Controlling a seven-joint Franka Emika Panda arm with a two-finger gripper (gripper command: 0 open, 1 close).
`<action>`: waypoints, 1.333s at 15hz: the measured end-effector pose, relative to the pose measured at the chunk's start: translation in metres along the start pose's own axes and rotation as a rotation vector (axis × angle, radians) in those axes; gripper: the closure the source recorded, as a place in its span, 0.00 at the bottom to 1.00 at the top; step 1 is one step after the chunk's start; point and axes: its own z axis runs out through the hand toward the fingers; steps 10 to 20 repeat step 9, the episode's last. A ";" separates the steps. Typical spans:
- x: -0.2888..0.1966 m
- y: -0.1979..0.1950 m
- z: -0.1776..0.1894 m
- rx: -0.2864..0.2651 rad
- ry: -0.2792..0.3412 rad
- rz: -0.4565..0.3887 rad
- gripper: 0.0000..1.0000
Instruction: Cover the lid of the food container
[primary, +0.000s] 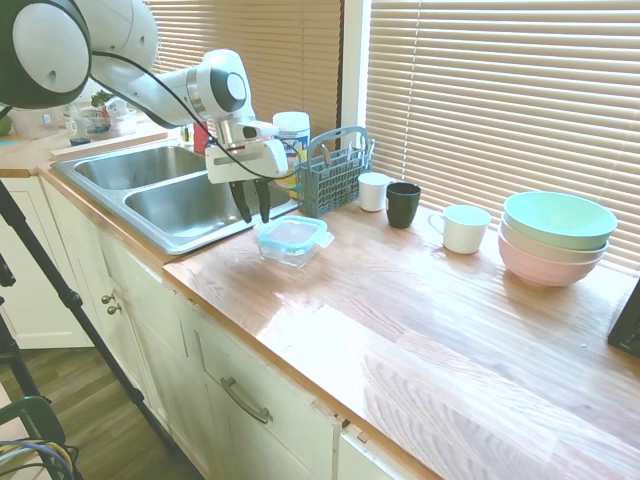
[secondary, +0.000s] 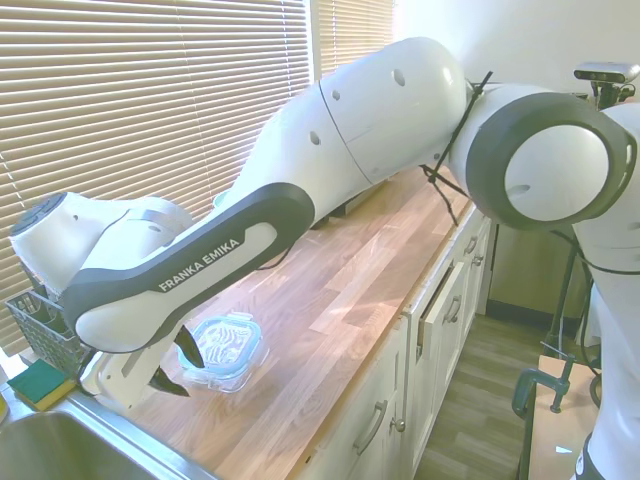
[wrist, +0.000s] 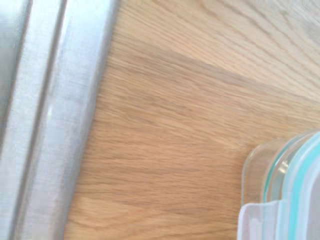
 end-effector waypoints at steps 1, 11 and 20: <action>-0.003 0.001 -0.012 0.014 0.009 -0.002 0.00; -0.005 0.079 -0.050 0.123 -0.060 0.089 0.00; -0.005 0.079 -0.050 0.123 -0.060 0.089 0.00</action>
